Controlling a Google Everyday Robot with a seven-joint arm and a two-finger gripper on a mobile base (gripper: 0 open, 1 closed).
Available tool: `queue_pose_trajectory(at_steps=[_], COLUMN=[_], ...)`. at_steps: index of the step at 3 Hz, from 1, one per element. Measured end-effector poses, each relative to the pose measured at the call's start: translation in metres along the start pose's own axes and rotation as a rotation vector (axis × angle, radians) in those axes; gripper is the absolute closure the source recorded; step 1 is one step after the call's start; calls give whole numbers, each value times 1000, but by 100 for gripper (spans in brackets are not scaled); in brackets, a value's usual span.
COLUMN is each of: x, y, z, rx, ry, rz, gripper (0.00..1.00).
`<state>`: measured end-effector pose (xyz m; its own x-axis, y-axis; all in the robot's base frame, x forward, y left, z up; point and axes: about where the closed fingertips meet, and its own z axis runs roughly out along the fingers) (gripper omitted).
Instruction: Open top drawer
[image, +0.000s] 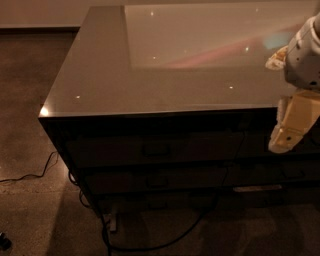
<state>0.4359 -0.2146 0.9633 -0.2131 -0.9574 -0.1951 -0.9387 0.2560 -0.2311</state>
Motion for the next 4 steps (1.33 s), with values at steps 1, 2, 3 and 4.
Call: queue_pose_trajectory(at_steps=[1, 2, 3, 4], x=[6, 6, 6, -1], y=[11, 26, 26, 27], z=[28, 68, 68, 88], rx=[-35, -88, -88, -111], ry=[-21, -36, -36, -73], rz=[10, 15, 15, 17], gripper=[0, 0, 0, 0])
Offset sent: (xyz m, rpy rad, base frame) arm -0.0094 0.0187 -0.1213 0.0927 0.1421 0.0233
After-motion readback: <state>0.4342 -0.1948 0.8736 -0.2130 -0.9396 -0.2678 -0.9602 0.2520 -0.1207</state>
